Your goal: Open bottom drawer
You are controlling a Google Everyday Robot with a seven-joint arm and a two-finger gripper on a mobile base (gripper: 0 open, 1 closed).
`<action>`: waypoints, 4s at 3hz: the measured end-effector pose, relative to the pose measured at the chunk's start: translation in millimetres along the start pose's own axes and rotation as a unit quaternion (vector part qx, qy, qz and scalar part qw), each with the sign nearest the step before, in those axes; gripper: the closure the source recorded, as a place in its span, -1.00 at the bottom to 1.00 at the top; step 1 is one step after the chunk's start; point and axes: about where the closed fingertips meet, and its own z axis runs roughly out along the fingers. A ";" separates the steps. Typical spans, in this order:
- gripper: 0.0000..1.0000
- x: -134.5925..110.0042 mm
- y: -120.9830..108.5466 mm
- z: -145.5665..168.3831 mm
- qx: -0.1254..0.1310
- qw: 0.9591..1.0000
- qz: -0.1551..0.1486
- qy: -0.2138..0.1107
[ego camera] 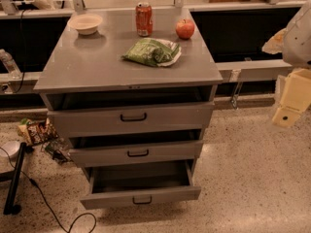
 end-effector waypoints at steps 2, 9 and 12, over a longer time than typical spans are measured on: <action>-0.96 -3.0 8.3 28.2 -0.027 0.999 0.011 -0.043; 1.00 -6.6 88.3 434.5 -0.133 0.966 0.033 -0.219; 1.00 0.9 100.8 484.2 -0.153 0.959 0.053 -0.233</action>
Offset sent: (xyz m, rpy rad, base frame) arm 0.0013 0.0127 -0.0480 0.1677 0.0650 0.0290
